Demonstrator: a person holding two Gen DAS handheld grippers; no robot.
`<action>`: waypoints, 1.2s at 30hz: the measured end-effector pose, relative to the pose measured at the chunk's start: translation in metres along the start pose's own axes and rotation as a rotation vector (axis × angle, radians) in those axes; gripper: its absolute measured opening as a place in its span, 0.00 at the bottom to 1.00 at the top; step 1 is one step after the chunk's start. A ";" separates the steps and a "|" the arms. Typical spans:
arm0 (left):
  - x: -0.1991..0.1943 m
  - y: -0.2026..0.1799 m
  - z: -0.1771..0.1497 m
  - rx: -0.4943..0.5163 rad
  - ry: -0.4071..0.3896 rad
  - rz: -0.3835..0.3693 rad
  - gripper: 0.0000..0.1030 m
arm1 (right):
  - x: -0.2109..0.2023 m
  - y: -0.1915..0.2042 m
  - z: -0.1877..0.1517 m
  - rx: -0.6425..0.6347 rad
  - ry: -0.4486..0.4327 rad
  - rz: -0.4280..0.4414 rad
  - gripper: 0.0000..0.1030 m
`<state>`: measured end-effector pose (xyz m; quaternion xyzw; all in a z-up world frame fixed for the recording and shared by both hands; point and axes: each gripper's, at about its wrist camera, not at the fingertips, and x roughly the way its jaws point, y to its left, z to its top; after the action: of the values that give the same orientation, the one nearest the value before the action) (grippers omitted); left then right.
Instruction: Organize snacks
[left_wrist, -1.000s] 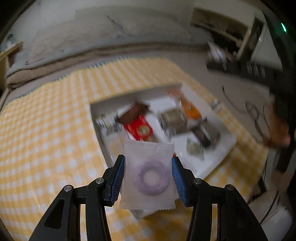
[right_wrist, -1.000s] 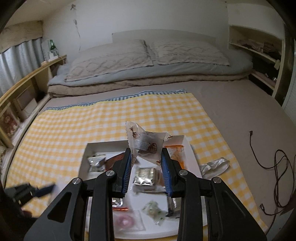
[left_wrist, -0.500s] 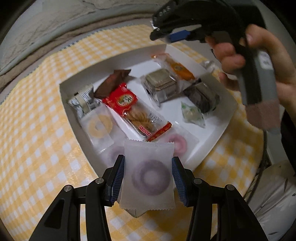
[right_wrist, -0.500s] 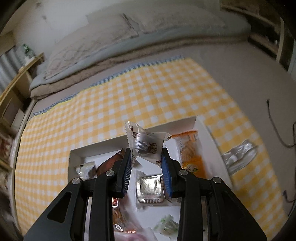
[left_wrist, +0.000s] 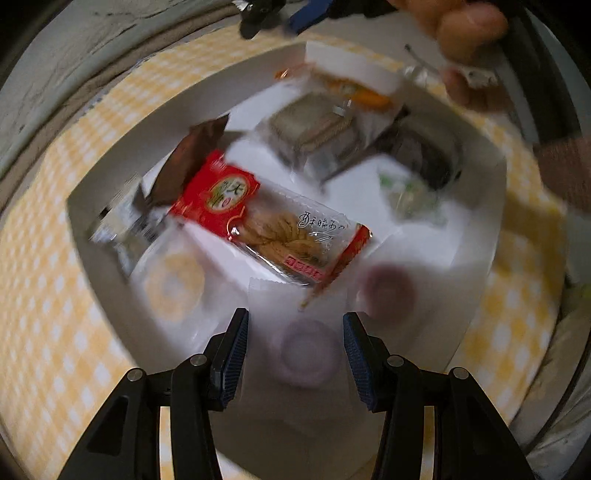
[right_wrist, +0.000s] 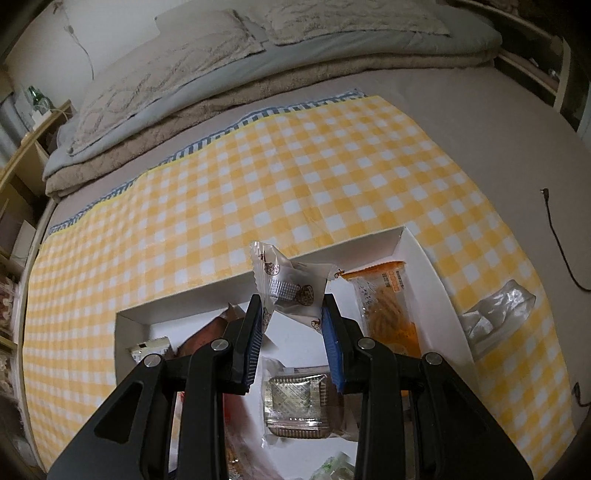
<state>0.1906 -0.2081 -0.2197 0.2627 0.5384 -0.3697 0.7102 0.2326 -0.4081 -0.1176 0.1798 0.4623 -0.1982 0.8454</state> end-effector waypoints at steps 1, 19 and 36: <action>0.004 0.003 0.004 -0.017 -0.014 -0.013 0.48 | -0.001 0.001 0.000 -0.001 -0.003 0.006 0.30; -0.032 0.016 -0.007 -0.105 -0.055 -0.047 0.73 | -0.001 0.011 0.002 -0.024 -0.014 0.020 0.57; -0.101 0.028 -0.046 -0.268 -0.154 -0.079 1.00 | -0.046 0.031 -0.018 -0.155 -0.075 -0.031 1.00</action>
<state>0.1720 -0.1323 -0.1365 0.1152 0.5367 -0.3411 0.7631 0.2126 -0.3652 -0.0837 0.0989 0.4470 -0.1815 0.8703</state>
